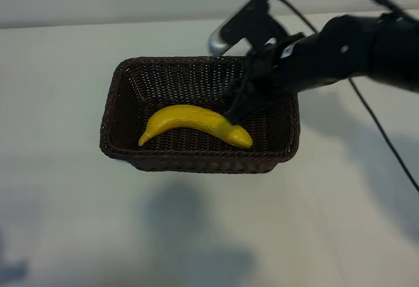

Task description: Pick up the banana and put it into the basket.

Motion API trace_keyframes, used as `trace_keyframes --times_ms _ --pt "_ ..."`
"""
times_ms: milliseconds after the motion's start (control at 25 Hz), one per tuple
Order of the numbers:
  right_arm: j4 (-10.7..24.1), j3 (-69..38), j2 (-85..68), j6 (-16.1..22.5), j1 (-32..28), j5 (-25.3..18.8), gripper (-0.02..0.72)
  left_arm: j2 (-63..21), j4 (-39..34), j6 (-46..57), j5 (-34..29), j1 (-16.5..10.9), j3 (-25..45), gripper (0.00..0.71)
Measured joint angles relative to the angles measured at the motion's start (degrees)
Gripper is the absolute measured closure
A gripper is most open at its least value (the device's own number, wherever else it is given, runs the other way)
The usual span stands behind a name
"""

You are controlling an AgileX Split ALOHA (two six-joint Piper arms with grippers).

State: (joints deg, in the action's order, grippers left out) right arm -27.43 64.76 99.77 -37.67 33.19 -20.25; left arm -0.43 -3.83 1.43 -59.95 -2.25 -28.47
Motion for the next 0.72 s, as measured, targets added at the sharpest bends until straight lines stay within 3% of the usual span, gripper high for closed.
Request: trace_keyframes --times_ms 440,720 --pt "1.0 0.1 -4.1 3.9 -8.5 -7.5 0.162 0.0 0.0 -0.2 0.0 0.0 0.0 0.169" --pt "8.2 0.1 -4.1 9.8 -13.8 -9.9 0.162 0.0 0.0 -0.3 0.0 0.0 0.0 0.169"
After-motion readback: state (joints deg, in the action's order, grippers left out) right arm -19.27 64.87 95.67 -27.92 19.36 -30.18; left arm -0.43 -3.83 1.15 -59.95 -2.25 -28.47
